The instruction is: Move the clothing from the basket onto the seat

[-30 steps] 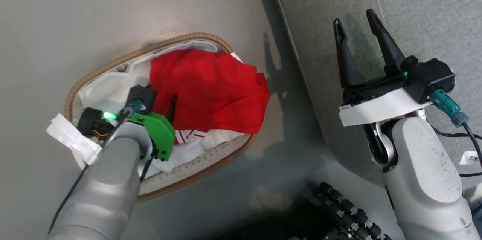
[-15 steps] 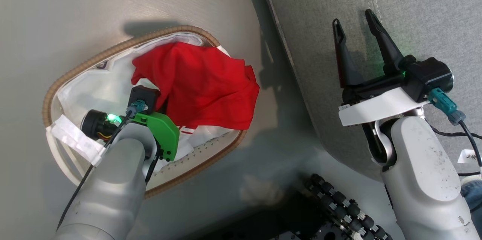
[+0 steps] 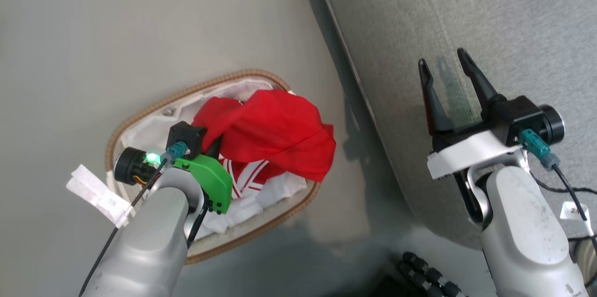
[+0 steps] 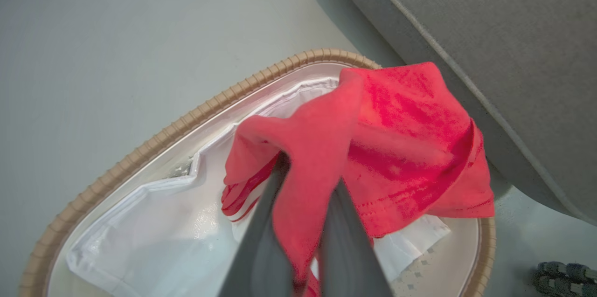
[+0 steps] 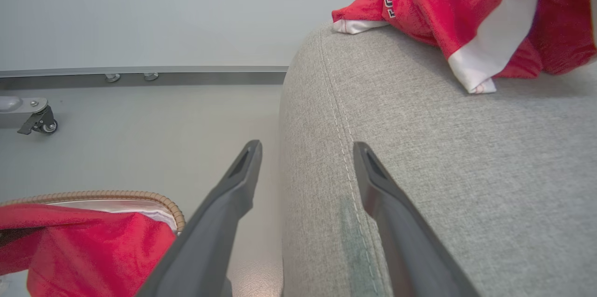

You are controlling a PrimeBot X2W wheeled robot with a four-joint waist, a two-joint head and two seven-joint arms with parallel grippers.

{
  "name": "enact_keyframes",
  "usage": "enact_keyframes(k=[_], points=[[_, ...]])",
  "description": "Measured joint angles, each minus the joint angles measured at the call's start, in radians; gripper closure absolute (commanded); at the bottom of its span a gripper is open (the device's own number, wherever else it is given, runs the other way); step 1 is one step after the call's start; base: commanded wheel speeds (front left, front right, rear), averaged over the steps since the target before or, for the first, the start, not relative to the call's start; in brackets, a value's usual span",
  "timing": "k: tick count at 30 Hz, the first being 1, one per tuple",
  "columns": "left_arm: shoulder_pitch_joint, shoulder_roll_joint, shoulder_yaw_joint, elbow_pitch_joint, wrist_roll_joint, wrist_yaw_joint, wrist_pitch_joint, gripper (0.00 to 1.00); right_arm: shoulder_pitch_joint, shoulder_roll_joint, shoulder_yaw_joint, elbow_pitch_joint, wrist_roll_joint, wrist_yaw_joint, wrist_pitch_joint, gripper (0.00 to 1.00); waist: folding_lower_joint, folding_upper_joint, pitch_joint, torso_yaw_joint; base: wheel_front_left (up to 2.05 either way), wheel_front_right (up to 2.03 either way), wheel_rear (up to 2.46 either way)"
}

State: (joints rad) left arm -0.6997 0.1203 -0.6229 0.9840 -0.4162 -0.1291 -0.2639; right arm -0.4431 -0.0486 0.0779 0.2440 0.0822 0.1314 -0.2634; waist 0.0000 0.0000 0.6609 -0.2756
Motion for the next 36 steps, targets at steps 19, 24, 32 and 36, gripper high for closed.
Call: enact_keyframes(k=[19, 24, 32, 36], points=[[0.097, 0.074, -0.017, -0.308, 0.065, 0.0, 0.0, 1.0, 0.199, 0.0, -0.045, 0.072, -0.086, 0.0, 0.0, 0.0, -0.0001, 0.0, -0.428, 0.095, 0.0, 0.0, 0.0], [0.056, 0.098, -0.038, -0.35, 0.065, 0.0, 0.0, 1.0, 0.23, 0.0, -0.035, 0.087, -0.092, 0.0, 0.0, 0.0, -0.0001, 0.0, -0.534, 0.126, 0.0, 0.0, 0.0], [-0.08, 0.143, -0.062, -0.38, 0.065, 0.0, 0.01, 1.0, 0.228, 0.0, 0.021, 0.101, -0.114, 0.0, 0.0, 0.0, -0.0001, 0.0, -0.648, 0.173, 0.0, 0.0, 0.0], [-0.148, 0.148, -0.077, -0.397, 0.063, 0.0, 0.017, 1.0, 0.214, 0.0, 0.053, 0.115, -0.117, 0.0, 0.0, 0.0, -0.0001, 0.0, -0.673, 0.194, 0.0, 0.0, 0.0]])
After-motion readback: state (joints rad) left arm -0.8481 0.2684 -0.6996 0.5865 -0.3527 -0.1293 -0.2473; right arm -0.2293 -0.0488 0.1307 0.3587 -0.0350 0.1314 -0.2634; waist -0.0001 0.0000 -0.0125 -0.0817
